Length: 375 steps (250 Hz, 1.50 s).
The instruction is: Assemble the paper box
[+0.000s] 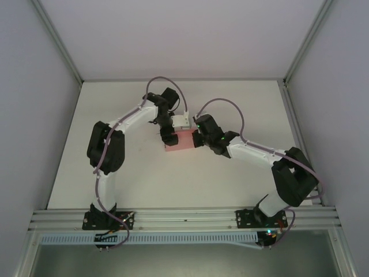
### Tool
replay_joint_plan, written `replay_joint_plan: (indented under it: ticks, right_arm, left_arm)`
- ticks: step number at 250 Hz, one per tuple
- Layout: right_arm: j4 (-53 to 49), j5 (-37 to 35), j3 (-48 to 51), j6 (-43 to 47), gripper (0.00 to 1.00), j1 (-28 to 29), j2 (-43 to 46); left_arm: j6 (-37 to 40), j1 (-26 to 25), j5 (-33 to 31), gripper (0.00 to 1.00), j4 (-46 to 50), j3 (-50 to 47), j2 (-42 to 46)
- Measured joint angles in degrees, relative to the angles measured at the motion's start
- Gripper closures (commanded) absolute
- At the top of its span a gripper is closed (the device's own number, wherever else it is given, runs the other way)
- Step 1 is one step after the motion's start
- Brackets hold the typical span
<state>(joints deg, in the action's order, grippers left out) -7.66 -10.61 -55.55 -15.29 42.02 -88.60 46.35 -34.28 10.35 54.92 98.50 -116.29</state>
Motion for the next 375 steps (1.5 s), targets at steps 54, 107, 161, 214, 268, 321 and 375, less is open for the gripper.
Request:
replay_joint_plan:
  ticks: [54, 107, 161, 214, 268, 321, 375]
  right_arm:
    - [-6.0, -0.2, -4.6, -3.7, 1.00, 0.0, -2.1]
    - [-9.4, 0.5, -6.9, -5.2, 1.00, 0.0, -3.0]
    - [-11.8, 1.6, -8.8, -5.4, 1.00, 0.0, -3.9]
    - [-13.5, 3.5, -10.4, -5.3, 1.00, 0.0, -4.5]
    - [-14.4, 4.5, -10.9, -5.3, 1.00, 0.0, -4.7]
    - [-15.2, 5.0, -11.5, -5.6, 1.00, 0.0, -4.8]
    - [-15.7, 4.8, -11.8, -6.4, 1.00, 0.0, -4.8]
  left_arm:
    - [-2.3, 0.2, -2.4, 0.00, -4.8, -7.0, 8.4]
    - [-8.2, 3.1, -5.2, 0.18, -8.0, -13.9, 18.6]
    - [-11.8, 6.2, -4.9, 0.31, -10.0, -19.8, 22.3]
    - [-12.9, 6.1, -2.9, 0.48, -10.4, -20.3, 21.4]
    - [-13.0, 6.1, -2.6, 0.64, -10.4, -19.4, 19.3]
    - [-13.5, 6.0, -1.3, 0.80, -10.5, -19.2, 18.7]
    - [-15.7, 5.6, -1.1, 1.00, -10.8, -18.3, 18.7]
